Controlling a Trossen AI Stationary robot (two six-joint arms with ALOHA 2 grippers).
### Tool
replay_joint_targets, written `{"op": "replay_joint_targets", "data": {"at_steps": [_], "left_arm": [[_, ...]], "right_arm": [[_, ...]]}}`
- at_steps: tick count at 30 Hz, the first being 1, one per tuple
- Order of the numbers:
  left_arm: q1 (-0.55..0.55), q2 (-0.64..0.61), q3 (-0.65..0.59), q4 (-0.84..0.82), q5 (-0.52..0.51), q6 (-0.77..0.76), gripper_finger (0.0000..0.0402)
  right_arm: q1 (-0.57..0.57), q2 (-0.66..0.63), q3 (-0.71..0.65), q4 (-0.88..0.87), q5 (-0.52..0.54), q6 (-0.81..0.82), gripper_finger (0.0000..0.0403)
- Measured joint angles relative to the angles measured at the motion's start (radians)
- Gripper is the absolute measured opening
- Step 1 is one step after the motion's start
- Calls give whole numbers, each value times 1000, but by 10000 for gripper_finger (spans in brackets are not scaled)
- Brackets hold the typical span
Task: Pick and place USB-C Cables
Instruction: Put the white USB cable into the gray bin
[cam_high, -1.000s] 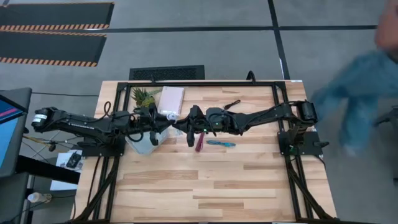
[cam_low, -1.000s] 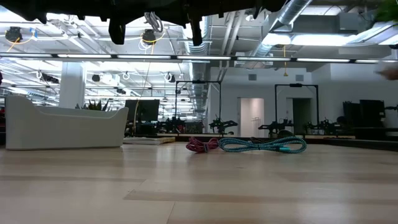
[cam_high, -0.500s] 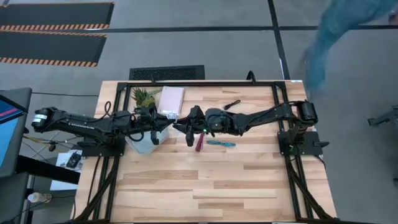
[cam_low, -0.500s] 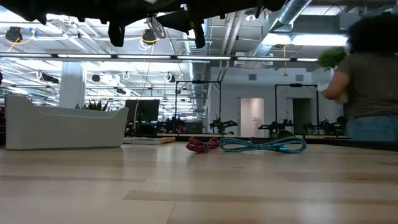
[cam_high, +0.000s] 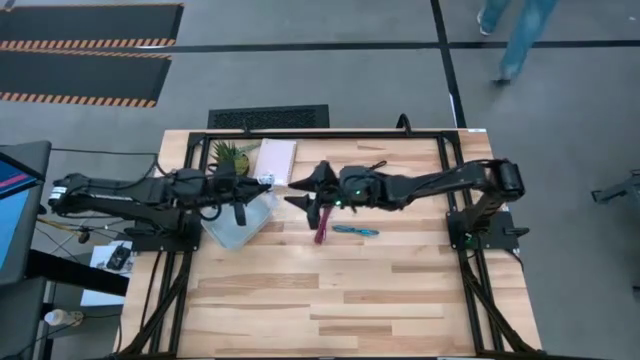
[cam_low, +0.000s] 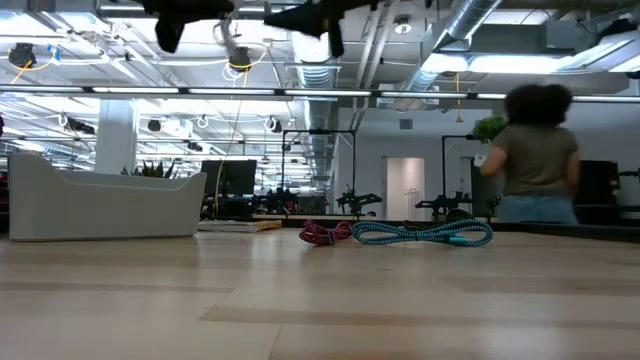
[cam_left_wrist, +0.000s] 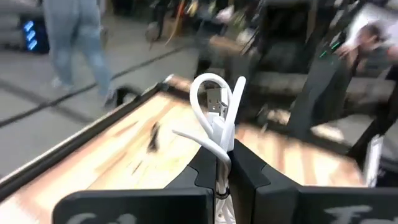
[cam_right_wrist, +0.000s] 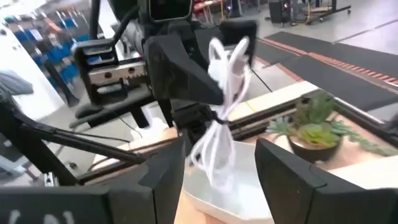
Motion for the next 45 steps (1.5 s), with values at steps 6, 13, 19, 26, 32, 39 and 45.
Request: {"op": "replay_joint_targets", "data": {"at_steps": [6,13,19,26,32,39,45], "left_arm": [[-40,-54,42,-228,-69,-110,1],[-109,-126,42,-466,-173,-271,0],[-179,-139,43,-657,-236,-412,0],[-204,-100,6,-802,-247,-532,0],[-201,-37,-57,-801,-231,-578,0],[-161,68,-80,-802,-201,-616,0],[-107,194,-80,-805,-127,-593,0]], "right_arm": [[2,-162,-1,-208,4,-38,219],[36,-363,-1,-446,180,-49,219],[102,-481,-5,-665,426,-28,217],[175,-500,-5,-924,597,124,208],[205,-447,-5,-1044,648,240,202],[202,-392,-5,-1052,652,251,195],[196,-372,-7,-1055,651,253,191]]}}
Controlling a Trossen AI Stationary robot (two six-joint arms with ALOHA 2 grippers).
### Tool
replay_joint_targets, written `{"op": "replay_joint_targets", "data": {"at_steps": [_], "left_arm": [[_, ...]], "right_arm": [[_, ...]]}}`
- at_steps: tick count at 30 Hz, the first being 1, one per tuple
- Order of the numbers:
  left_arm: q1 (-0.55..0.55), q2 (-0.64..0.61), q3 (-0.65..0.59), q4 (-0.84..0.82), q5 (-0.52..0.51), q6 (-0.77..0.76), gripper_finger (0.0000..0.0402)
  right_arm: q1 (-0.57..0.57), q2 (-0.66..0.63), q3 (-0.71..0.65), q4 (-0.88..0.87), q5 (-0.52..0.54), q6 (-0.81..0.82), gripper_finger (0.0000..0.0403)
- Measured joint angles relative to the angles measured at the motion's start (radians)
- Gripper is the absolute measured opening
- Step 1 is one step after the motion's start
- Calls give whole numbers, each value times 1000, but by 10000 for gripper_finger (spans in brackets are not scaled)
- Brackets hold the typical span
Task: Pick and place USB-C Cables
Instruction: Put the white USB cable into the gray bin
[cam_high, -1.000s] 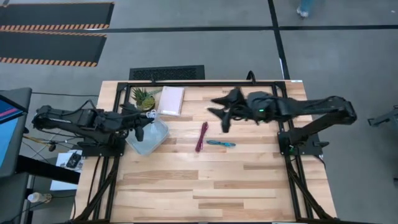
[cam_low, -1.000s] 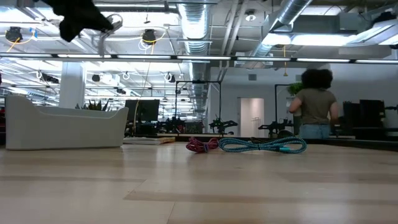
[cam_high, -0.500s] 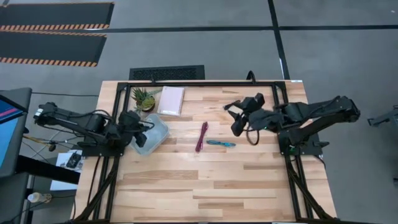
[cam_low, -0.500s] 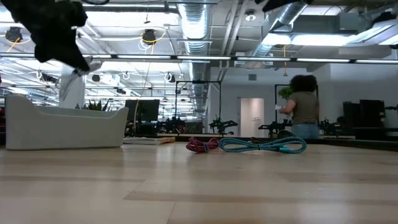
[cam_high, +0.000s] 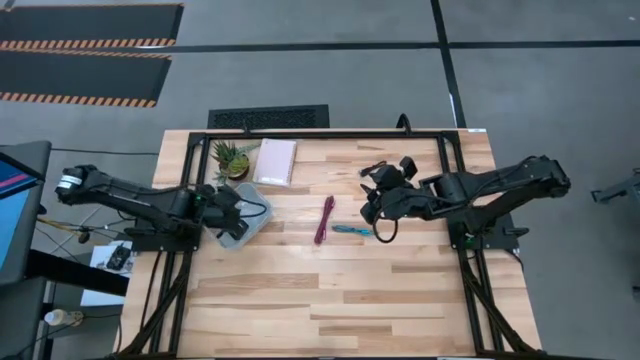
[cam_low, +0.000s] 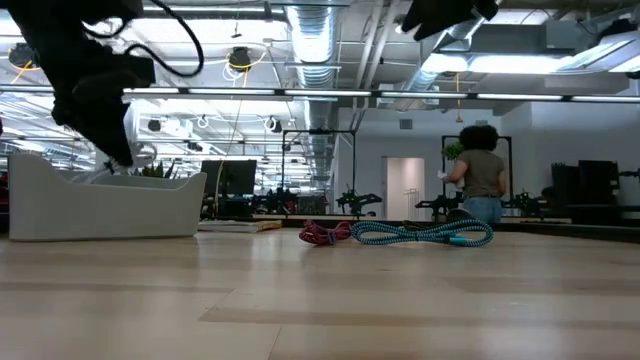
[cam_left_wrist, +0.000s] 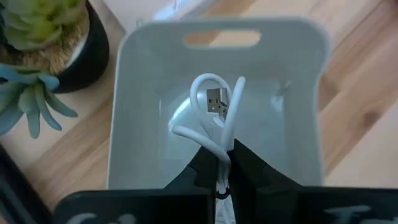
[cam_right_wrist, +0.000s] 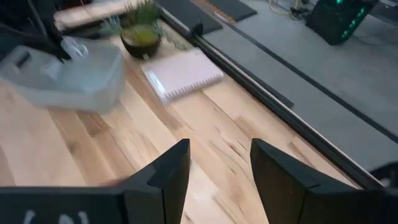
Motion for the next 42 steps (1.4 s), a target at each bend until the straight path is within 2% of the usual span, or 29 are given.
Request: {"op": "replay_joint_targets", "data": {"at_steps": [7,17,31,37,42], "left_arm": [[66,143,0,22,78,80,0],[125,286,0,85,129,183,6],[161,438,1,131,151,230,18],[161,463,3,162,167,243,40],[161,451,1,180,156,243,81]], "right_arm": [[0,13,1,4,1,1,189],[0,12,2,0,1,0,182],[0,12,2,-3,0,-2,182],[0,12,2,-3,-6,-1,182],[0,12,2,-3,-7,-1,182]]}}
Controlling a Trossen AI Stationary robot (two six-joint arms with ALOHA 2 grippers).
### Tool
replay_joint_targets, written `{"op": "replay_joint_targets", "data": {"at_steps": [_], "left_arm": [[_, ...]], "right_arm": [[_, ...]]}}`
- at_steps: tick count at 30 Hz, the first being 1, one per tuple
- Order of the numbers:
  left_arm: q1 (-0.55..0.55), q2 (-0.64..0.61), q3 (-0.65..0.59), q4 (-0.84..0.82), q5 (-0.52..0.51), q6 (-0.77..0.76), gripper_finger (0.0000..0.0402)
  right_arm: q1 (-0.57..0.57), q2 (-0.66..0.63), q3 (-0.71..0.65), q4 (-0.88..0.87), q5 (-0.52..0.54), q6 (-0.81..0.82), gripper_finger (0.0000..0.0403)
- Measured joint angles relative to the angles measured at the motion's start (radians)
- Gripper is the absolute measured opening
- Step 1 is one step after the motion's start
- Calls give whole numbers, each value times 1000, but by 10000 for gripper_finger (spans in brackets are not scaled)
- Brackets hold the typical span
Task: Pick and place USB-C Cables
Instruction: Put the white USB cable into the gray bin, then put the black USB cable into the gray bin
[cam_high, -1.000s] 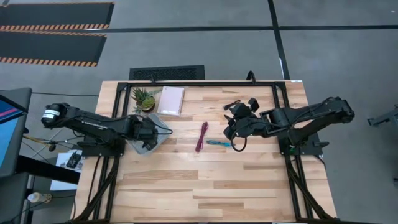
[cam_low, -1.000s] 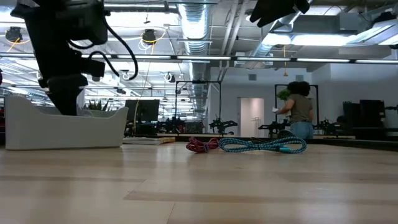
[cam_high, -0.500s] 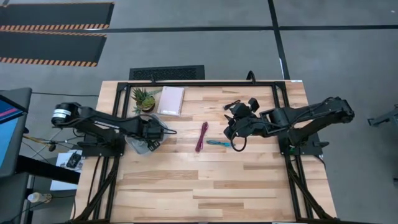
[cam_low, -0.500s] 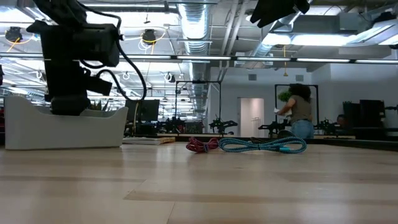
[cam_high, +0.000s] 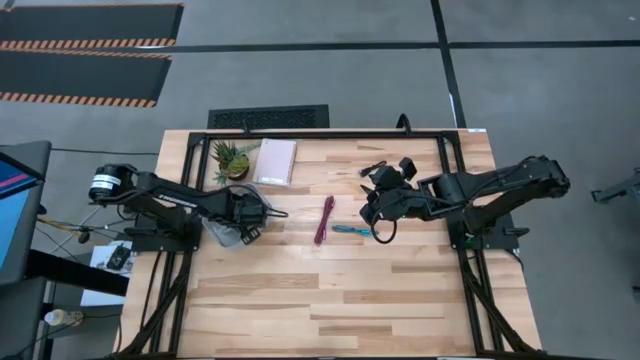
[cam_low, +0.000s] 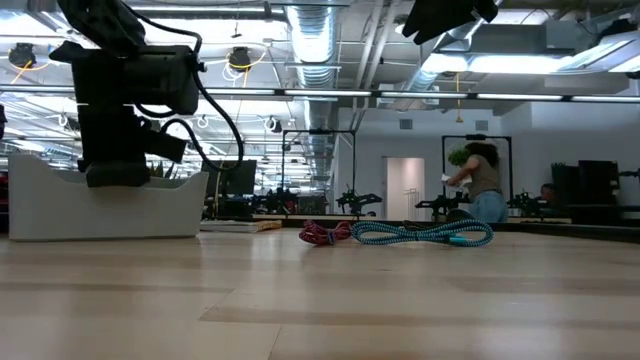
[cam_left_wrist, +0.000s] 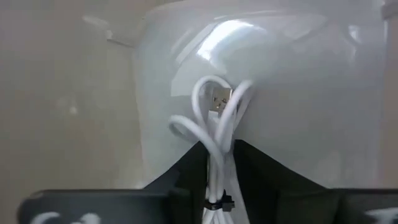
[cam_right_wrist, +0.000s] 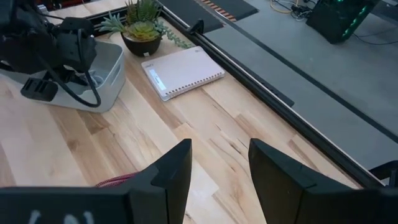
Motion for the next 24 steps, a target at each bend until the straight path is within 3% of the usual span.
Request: {"op": "replay_joint_targets", "data": {"at_steps": [12,19,24], "left_arm": [[0,0,62,-105,8,9,235],[-1,0,158,-232,0,6,258],[-5,0,215,-274,-18,21,258]], "right_arm": [[0,0,0,-16,-32,1,216],[0,3,0,-135,-122,59,228],[1,84,0,-241,-147,111,227]]}}
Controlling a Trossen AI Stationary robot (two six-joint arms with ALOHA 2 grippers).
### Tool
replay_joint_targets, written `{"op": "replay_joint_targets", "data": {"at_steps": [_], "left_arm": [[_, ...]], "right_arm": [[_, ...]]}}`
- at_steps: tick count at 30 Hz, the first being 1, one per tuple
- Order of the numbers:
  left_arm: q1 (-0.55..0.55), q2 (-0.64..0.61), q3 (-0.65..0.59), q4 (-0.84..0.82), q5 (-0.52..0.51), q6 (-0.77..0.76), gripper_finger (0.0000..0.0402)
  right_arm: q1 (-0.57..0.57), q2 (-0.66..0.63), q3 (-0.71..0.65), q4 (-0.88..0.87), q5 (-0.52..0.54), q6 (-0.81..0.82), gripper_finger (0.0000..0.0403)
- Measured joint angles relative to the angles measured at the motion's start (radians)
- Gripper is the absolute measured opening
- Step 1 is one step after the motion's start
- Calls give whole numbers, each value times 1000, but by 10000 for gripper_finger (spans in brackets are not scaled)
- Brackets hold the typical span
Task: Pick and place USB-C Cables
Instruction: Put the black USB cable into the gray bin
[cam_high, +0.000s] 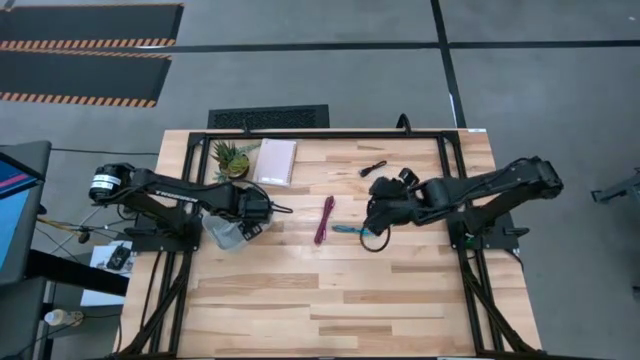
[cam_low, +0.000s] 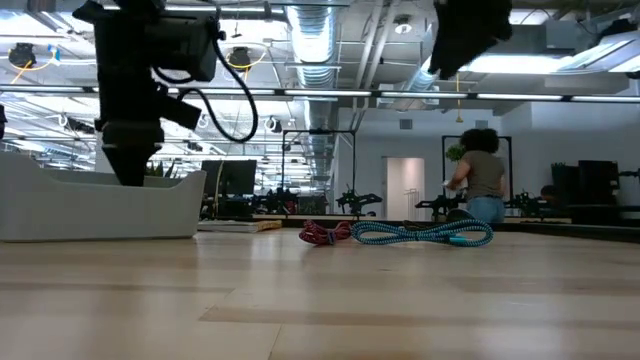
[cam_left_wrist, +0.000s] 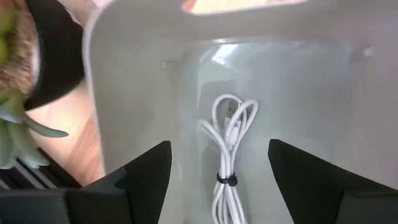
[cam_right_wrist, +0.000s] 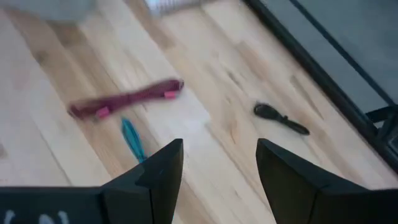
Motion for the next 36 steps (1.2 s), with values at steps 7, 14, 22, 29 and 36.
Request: {"op": "replay_joint_targets", "data": {"at_steps": [7,14,22,29,36], "left_arm": [[-16,-7,54,-66,-1,32,258],[-37,-28,102,-107,-4,35,258],[-72,-130,108,-95,-11,4,258],[-106,-273,108,-71,-53,-37,258],[-116,-386,108,57,-60,-43,258]], "right_arm": [[-9,191,1,-12,-152,-139,226],[-108,375,0,28,-294,-322,226],[-252,487,2,177,-470,-466,226],[-310,468,-1,163,-487,-590,226],[-530,368,1,181,-466,-690,226]]}}
